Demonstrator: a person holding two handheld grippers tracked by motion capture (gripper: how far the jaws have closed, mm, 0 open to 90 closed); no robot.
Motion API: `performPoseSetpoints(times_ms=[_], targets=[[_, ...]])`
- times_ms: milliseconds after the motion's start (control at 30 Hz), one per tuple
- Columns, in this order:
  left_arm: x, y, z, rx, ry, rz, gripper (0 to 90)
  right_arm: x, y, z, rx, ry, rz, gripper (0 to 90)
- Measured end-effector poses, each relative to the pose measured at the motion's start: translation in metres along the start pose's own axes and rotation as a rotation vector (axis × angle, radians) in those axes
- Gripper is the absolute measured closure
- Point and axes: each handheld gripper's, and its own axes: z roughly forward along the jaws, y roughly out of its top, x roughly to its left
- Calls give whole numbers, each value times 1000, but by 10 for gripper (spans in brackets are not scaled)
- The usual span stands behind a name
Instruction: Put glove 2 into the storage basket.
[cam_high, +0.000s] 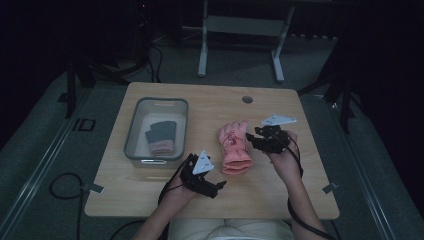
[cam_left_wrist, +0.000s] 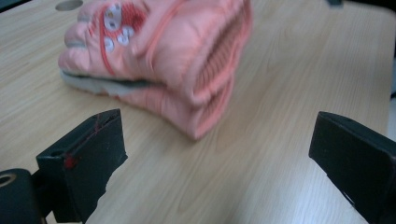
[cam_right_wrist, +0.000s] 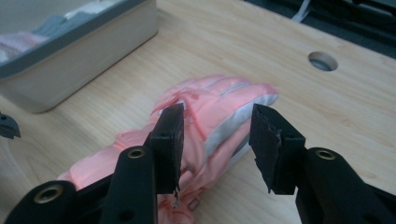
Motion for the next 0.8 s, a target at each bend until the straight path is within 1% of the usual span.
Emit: performPoseSetpoints(times_ms=[33, 67, 133, 167, 200, 233, 267, 300, 333, 367, 400, 433, 467, 500, 533, 567, 633, 667, 700, 733, 767, 800], targets=[[0, 5, 1, 3, -10, -2, 32, -1, 0, -1, -2, -1, -2, 555], [1, 11, 3, 19, -19, -2, 34, -3, 0, -2, -5, 3, -5, 556], [2, 22, 6, 28, -34, -4, 34, -7, -1, -3, -9, 10, 4, 561], [2, 22, 6, 28, -34, -4, 37, -8, -2, -3, -5, 11, 7, 562], [5, 33, 9, 35, -31, -3, 41, -10, -3, -4, -8, 11, 9, 565], [7, 38, 10, 23, -26, -3, 41, -11, -3, -4, -10, 17, 14, 568], [10, 43, 12, 16, -33, -9, 41, -13, -4, -4, -14, 27, 16, 568], [10, 43, 12, 16, -33, -9, 41, -14, -4, -4, -16, 27, 13, 568], [14, 49, 13, 17, -26, -12, 42, -14, -5, -4, -14, 21, 10, 567], [24, 58, 15, 2, -20, -44, 48, -15, -5, -3, -13, 23, 10, 566], [29, 62, 16, 3, -8, -62, 54, -16, -6, -2, -11, 24, 9, 566], [34, 66, 16, -4, 19, -73, 62, -17, -6, -2, -10, 19, 7, 566], [34, 66, 16, -4, 19, -73, 68, -17, -6, -2, -10, 19, 7, 566], [43, 74, 18, -10, 43, -97, 81, -17, -6, 0, -15, 23, 15, 568], [43, 74, 18, -10, 43, -97, 96, -17, -6, 0, -15, 23, 15, 568], [48, 78, 20, -12, 60, -103, 96, -17, -5, 0, -18, 18, 13, 577], [56, 84, 24, -3, 75, -120, 136, -15, -3, 3, -21, 18, 5, 580], [59, 86, 25, -7, 68, -131, 140, -14, -1, 5, -24, 17, 4, 584], [63, 88, 28, 0, 64, -153, 142, -13, 0, 7, -22, 17, 0, 589], [64, 90, 30, 11, 80, -150, 149, -11, 1, 10, -22, 20, -4, 589], [64, 90, 30, 11, 80, -150, 158, -11, 1, 10, -22, 20, -4, 589], [69, 91, 37, 52, 103, -147, 158, -8, 4, 18, -28, 31, 5, 598]])
